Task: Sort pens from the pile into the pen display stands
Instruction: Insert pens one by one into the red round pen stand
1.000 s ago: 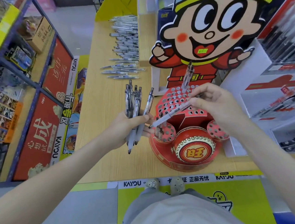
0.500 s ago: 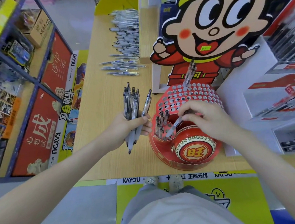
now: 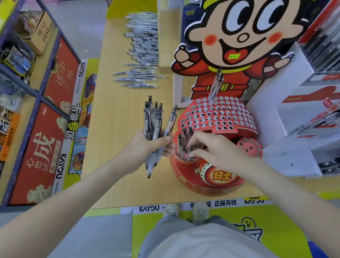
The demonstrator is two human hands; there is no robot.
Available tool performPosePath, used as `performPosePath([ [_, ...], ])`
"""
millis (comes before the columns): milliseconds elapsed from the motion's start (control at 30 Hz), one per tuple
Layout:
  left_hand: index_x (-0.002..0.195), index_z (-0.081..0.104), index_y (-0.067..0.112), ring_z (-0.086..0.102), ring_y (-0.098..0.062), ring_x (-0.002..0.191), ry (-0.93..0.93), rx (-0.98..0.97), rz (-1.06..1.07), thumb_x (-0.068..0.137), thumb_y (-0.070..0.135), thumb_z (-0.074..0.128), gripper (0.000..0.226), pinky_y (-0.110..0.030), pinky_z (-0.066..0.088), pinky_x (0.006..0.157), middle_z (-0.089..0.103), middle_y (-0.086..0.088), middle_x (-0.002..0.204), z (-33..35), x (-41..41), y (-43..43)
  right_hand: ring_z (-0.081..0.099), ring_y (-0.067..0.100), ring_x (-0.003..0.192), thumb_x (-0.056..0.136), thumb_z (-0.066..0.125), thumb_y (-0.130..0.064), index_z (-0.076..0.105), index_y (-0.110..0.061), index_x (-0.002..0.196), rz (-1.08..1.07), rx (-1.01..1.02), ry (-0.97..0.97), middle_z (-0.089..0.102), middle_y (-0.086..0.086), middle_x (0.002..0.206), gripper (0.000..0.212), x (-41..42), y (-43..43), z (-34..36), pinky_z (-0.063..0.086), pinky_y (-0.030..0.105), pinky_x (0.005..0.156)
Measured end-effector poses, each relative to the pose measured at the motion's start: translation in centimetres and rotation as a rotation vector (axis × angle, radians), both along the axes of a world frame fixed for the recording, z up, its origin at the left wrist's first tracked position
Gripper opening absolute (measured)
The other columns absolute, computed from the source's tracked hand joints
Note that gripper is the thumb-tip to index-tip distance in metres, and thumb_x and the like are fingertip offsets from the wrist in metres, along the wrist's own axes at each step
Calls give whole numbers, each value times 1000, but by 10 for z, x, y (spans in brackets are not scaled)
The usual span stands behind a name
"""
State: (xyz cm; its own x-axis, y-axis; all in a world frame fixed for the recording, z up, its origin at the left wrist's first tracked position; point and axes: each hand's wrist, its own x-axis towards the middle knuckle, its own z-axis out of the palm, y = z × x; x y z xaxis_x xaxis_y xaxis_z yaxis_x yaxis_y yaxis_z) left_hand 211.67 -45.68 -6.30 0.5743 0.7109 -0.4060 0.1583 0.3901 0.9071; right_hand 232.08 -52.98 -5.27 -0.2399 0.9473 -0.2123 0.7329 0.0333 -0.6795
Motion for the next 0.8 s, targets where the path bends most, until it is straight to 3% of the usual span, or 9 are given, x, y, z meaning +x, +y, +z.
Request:
performPosePath([
  [233, 90, 64, 4, 63, -21, 67, -7, 30, -84, 94, 4, 56, 8, -30, 53, 64, 69, -10, 79, 7, -1, -2, 59, 13, 94, 93, 58, -20, 51, -14, 102, 21, 13, -45, 63, -5, 98, 13, -4, 4, 1, 48, 36, 82],
  [300, 90, 63, 4, 61, -20, 64, -10, 29, -112, 94, 3, 56, 8, -29, 51, 62, 68, -10, 79, 11, 0, -2, 59, 12, 101, 93, 58, -20, 51, -17, 106, 18, -2, -45, 64, -5, 105, 16, 0, 3, 1, 49, 34, 86],
  [367, 91, 62, 5, 60, -19, 64, 5, 47, -149, 94, 5, 56, 7, -27, 51, 61, 69, -9, 80, 14, 0, -1, 57, 5, 104, 91, 60, -24, 49, -23, 116, -20, 4, -23, 63, -8, 111, 27, 4, 0, 4, 46, 18, 86],
  [400, 91, 63, 5, 60, -20, 65, 17, 60, -170, 94, 7, 57, 6, -26, 51, 60, 69, -10, 81, 16, 0, -1, 55, 0, 101, 90, 62, -28, 48, -27, 119, -69, 27, 10, 62, -11, 111, 32, 4, 0, 8, 42, 9, 84],
  [467, 90, 64, 8, 60, -20, 66, 23, 80, -211, 94, 10, 59, 7, -26, 50, 60, 69, -12, 83, 20, 2, -2, 56, -5, 93, 87, 64, -33, 47, -35, 116, -212, 97, 163, 62, -17, 104, 34, 0, 0, 18, 39, 5, 80],
  [600, 85, 63, 10, 62, -19, 65, -10, 96, -307, 95, 7, 57, 12, -27, 51, 63, 69, -10, 81, 31, 11, -9, 64, 10, 87, 89, 63, -23, 60, -27, 99, -335, 83, 495, 69, -8, 90, 12, -12, 9, 33, 51, 30, 80],
  [700, 90, 63, 8, 66, -19, 69, -27, 83, -297, 94, 7, 57, 7, -26, 53, 65, 72, -10, 86, 35, 14, -10, 65, 13, 75, 91, 58, -8, 62, -16, 90, -290, 71, 628, 69, -2, 80, 9, -11, 11, 42, 51, 28, 71],
  [800, 95, 62, 5, 71, -23, 76, -55, 16, -230, 91, 9, 58, 7, -29, 57, 68, 73, -12, 93, 34, 9, -6, 64, 13, 76, 93, 52, -2, 60, -13, 90, -364, 169, 685, 66, -2, 81, 15, 1, 7, 47, 53, 25, 72],
])
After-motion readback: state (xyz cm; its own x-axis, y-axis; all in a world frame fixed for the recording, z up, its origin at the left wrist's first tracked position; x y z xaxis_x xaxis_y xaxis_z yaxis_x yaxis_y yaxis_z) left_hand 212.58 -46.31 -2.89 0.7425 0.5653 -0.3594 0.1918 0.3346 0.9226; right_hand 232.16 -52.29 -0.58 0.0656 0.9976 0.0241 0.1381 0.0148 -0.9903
